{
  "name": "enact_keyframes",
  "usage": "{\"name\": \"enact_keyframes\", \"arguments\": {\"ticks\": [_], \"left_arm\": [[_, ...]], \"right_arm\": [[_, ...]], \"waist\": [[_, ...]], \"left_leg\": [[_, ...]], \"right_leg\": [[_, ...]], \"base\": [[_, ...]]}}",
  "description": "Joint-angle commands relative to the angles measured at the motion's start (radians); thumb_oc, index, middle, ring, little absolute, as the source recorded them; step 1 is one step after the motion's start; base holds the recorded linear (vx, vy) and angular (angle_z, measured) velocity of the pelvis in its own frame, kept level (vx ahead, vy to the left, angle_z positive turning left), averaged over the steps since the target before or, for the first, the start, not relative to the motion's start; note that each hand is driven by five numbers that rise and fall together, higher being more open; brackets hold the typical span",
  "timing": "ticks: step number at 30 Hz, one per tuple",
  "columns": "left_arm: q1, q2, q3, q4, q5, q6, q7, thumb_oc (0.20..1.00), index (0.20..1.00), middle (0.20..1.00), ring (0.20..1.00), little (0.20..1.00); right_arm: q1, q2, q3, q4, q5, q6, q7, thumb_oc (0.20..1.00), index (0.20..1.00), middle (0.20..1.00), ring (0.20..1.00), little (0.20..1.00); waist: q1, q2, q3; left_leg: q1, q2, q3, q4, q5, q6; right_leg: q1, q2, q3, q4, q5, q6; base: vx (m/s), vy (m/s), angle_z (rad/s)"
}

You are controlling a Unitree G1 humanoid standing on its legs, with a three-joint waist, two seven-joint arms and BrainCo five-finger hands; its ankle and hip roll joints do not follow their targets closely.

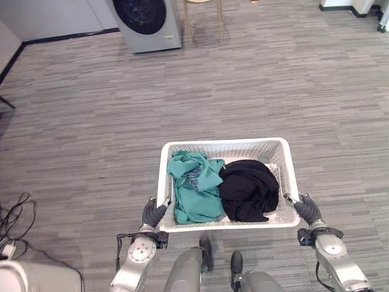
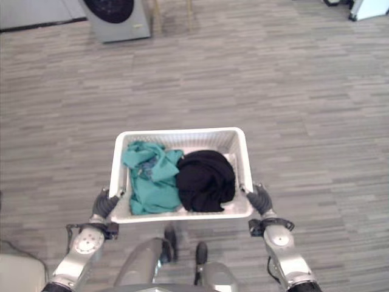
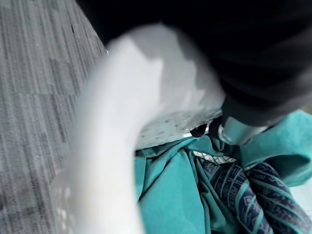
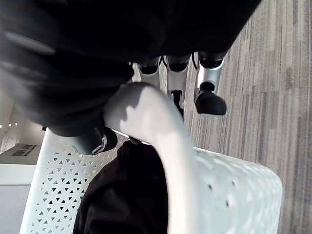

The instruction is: Grab the laundry basket,head to the washer,open it,put in the laundry and shut it.

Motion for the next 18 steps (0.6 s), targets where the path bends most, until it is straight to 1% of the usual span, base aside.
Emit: {"name": "enact_keyframes", "arguments": {"ticks": [1,2,3,4,5,6,7,8,9,10,11,12,13,15,16,17,18], "left_arm": [[-0.033,-0.017,-0.025,-0.082,-0.05,-0.096,-0.093,0.2,0.2,0.2,0.2,0.2],[-0.02,-0.018,-0.019,-0.089,-0.051,-0.096,-0.095,0.2,0.2,0.2,0.2,0.2],[-0.011,-0.02,-0.013,-0.091,-0.052,-0.096,-0.097,0.2,0.2,0.2,0.2,0.2],[-0.001,-0.02,-0.012,-0.091,-0.05,-0.093,-0.1,0.2,0.2,0.2,0.2,0.2],[-0.001,-0.02,-0.012,-0.091,-0.05,-0.093,-0.1,0.2,0.2,0.2,0.2,0.2],[0.008,-0.015,-0.011,-0.087,-0.052,-0.086,-0.101,0.2,0.2,0.2,0.2,0.2],[0.009,-0.01,-0.01,-0.086,-0.053,-0.082,-0.104,0.2,0.2,0.2,0.2,0.2],[0.005,0.006,-0.004,-0.086,-0.053,-0.081,-0.1,0.2,0.2,0.2,0.2,0.2],[0.005,0.006,-0.004,-0.086,-0.053,-0.081,-0.1,0.2,0.2,0.2,0.2,0.2],[0.001,0.013,-0.007,-0.085,-0.056,-0.081,-0.098,0.2,0.2,0.2,0.2,0.2],[-0.003,0.017,-0.008,-0.084,-0.057,-0.082,-0.093,0.2,0.2,0.2,0.2,0.2],[-0.011,0.022,-0.005,-0.083,-0.062,-0.085,-0.087,0.2,0.2,0.2,0.2,0.2],[-0.011,0.022,-0.005,-0.083,-0.062,-0.085,-0.087,0.2,0.2,0.2,0.2,0.2],[-0.01,0.02,-0.004,-0.079,-0.068,-0.084,-0.088,0.2,0.2,0.2,0.2,0.2],[-0.007,0.017,-0.002,-0.078,-0.068,-0.084,-0.088,0.2,0.2,0.2,0.2,0.2],[-0.002,0.015,0.002,-0.076,-0.067,-0.084,-0.09,0.2,0.2,0.2,0.2,0.2],[-0.002,0.013,0.009,-0.072,-0.065,-0.086,-0.088,0.2,0.2,0.2,0.2,0.2]], "right_arm": [[-0.043,0.031,-0.014,-0.131,0.111,-0.139,0.046,0.2,0.2,0.2,0.2,0.2],[-0.05,0.032,-0.008,-0.133,0.106,-0.138,0.05,0.2,0.2,0.2,0.2,0.2],[-0.054,0.035,-0.003,-0.135,0.098,-0.138,0.056,0.2,0.2,0.2,0.2,0.2],[-0.052,0.043,0.0,-0.134,0.09,-0.135,0.059,0.2,0.2,0.2,0.2,0.2],[-0.052,0.043,0.0,-0.134,0.09,-0.135,0.059,0.2,0.2,0.2,0.2,0.2],[-0.053,0.056,0.011,-0.132,0.08,-0.129,0.074,0.2,0.2,0.2,0.2,0.2],[-0.054,0.062,0.015,-0.131,0.081,-0.129,0.081,0.2,0.2,0.2,0.2,0.2],[-0.064,0.07,0.029,-0.128,0.07,-0.124,0.092,0.2,0.2,0.2,0.2,0.2],[-0.065,0.07,0.029,-0.128,0.07,-0.124,0.092,0.2,0.2,0.2,0.2,0.2],[-0.066,0.073,0.03,-0.129,0.064,-0.119,0.096,0.2,0.2,0.2,0.2,0.2],[-0.067,0.075,0.033,-0.128,0.064,-0.118,0.098,0.2,0.2,0.2,0.2,0.2],[-0.072,0.078,0.034,-0.123,0.071,-0.113,0.099,0.2,0.2,0.2,0.2,0.2],[-0.072,0.077,0.034,-0.123,0.071,-0.113,0.099,0.2,0.2,0.2,0.2,0.2],[-0.069,0.081,0.029,-0.115,0.093,-0.115,0.097,0.2,0.2,0.2,0.2,0.2],[-0.065,0.082,0.025,-0.116,0.101,-0.115,0.095,0.2,0.2,0.2,0.2,0.2],[-0.058,0.083,0.02,-0.115,0.106,-0.115,0.096,0.2,0.2,0.2,0.2,0.2],[-0.054,0.084,0.016,-0.112,0.11,-0.118,0.093,0.2,0.2,0.2,0.2,0.2]], "waist": [[0.026,0.035,-0.032],[0.039,0.038,-0.038],[0.046,0.037,-0.052],[0.052,0.033,-0.066],[0.053,0.033,-0.067],[0.062,0.01,-0.087],[0.068,0.003,-0.096],[0.061,-0.011,-0.093],[0.064,-0.009,-0.096],[0.056,-0.01,-0.085],[0.049,-0.004,-0.076],[0.035,0.007,-0.067],[0.033,0.008,-0.067],[0.02,0.008,-0.058],[0.007,0.006,-0.051],[0.002,-0.002,-0.05],[-0.005,-0.003,-0.047]], "left_leg": [[0.1,0.038,0.034,-0.073,0.134,-0.056],[0.095,0.036,0.022,-0.073,0.146,-0.056],[0.11,0.035,0.017,-0.086,0.134,-0.042],[0.121,0.035,0.013,-0.088,0.133,-0.028],[0.12,0.036,0.013,-0.088,0.133,-0.028],[0.154,0.018,-0.007,-0.08,0.111,-0.003],[0.171,0.017,0.001,-0.082,0.099,0.009],[0.219,0.0,0.009,-0.076,0.059,0.04],[0.214,0.004,0.011,-0.076,0.062,0.039],[0.242,0.003,0.007,-0.079,0.048,0.047],[0.271,0.006,0.004,-0.087,0.036,0.054],[0.316,0.01,-0.005,-0.105,0.016,0.051],[0.317,0.011,-0.007,-0.105,0.015,0.05],[0.357,0.006,-0.022,-0.112,-0.008,0.046],[0.387,0.001,-0.039,-0.118,-0.025,0.043],[0.402,-0.007,-0.048,-0.119,-0.037,0.041],[0.421,-0.008,-0.061,-0.12,-0.054,0.037]], "right_leg": [[-0.009,-0.037,-0.066,0.043,-0.108,0.134],[0.011,-0.025,-0.05,0.049,-0.127,0.129],[0.028,-0.024,-0.04,0.054,-0.142,0.13],[0.036,-0.025,-0.032,0.063,-0.147,0.131],[0.035,-0.024,-0.032,0.063,-0.146,0.131],[0.042,-0.046,-0.02,0.144,-0.161,0.151],[0.02,-0.054,-0.016,0.215,-0.148,0.171],[-0.05,-0.089,-0.009,0.382,-0.07,0.229],[-0.056,-0.085,-0.006,0.38,-0.066,0.228],[-0.106,-0.099,-0.004,0.454,-0.038,0.242],[-0.165,-0.101,-0.007,0.5,-0.026,0.242],[-0.239,-0.102,-0.036,0.457,-0.043,0.218],[-0.236,-0.102,-0.039,0.455,-0.044,0.218],[-0.289,-0.088,-0.058,0.37,-0.056,0.194],[-0.3,-0.079,-0.06,0.302,-0.044,0.19],[-0.321,-0.08,-0.055,0.242,-0.027,0.194],[-0.332,-0.08,-0.059,0.18,-0.002,0.203]], "base": [[0.51,0.035,-0.59],[0.43,0.067,-0.67],[0.44,0.08,-0.65],[0.27,0.055,-0.76],[0.45,0.113,-0.59],[0.43,0.129,-0.51],[0.67,0.228,-0.45],[0.35,0.143,-0.41],[0.3,0.124,-0.35],[0.14,0.058,0.0],[0.34,0.083,0.03],[0.27,0.055,0.09],[0.3,0.027,0.13],[0.29,-0.015,0.47],[0.35,-0.058,0.4],[0.37,-0.081,0.15],[0.36,-0.096,0.08]]}}
